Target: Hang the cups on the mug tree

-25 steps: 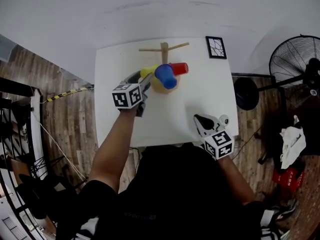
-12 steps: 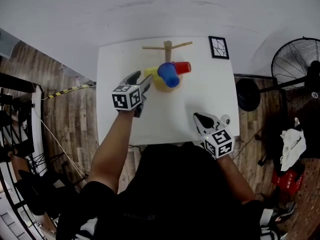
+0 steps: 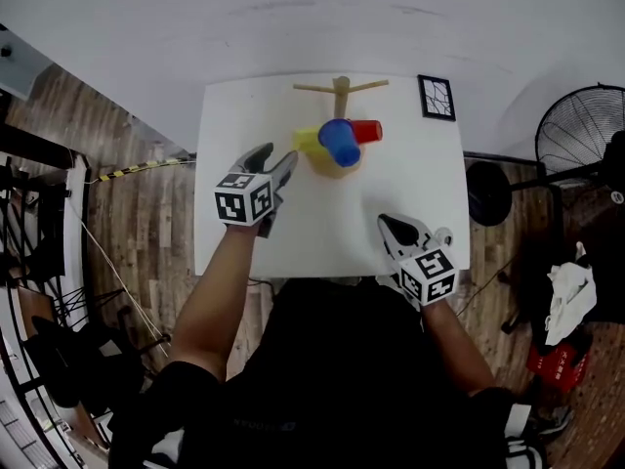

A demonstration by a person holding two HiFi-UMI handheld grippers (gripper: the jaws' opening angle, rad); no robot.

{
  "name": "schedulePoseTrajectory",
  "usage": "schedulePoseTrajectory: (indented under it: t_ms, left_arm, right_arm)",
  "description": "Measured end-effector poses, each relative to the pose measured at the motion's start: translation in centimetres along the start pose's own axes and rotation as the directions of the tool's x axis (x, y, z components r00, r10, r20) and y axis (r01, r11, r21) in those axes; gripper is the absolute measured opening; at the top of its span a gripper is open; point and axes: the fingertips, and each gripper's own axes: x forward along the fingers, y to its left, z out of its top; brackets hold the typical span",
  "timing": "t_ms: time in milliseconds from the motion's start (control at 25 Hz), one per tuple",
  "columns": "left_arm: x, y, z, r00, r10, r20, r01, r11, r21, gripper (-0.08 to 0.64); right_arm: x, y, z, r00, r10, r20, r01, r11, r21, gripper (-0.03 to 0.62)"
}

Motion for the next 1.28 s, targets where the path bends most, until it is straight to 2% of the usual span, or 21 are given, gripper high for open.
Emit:
schedulePoseTrajectory:
  t_ms: [160,320,640,840,960,1280]
  left_arm:
    - [-1.8,-1.2,-0.6,1.000,0.009,-0.016,-0.008,0.999,0.047,0.218]
    - [-3.9,-2.8,-1.1,0.999,0.044,-0.022,-0.041,0.994,0.101,0.154]
    - [-7.2,-6.6,-1.6,1.000,-0.004,-0.002,0.004,0.990,0.140,0.030]
    - [-7.9,-8.2,-2.7,0.998,-0.046,-0.032,0.050,0.989,0.136,0.017]
    - [-8.2,-8.7,-3.4,0.998,-0.046,-0.042,0.051,0.987,0.152,0.017]
    - [-8.8,-9.1,-2.7,0.998,-0.052,-0.031,0.057,0.983,0.176,0.017]
  right_arm:
    - [-0.1,-0.3,1.5,0.998,0.008,0.063,-0.010,1.000,0.027,0.006]
    - [-0.3,-0.2,3.4,0.991,0.025,0.135,-0.034,0.997,0.063,0.006]
    - [-0.3,-0.7,5.8,0.982,0.023,0.189,-0.043,0.994,0.104,0.006]
    - [-0.1,0.1,7.1,0.980,0.057,0.190,-0.071,0.995,0.067,0.006]
    - [-0.2,0.5,7.4,0.980,0.071,0.188,-0.084,0.994,0.065,0.006]
    - [0.2,0.2,6.7,0.984,0.050,0.171,-0.063,0.995,0.073,0.006]
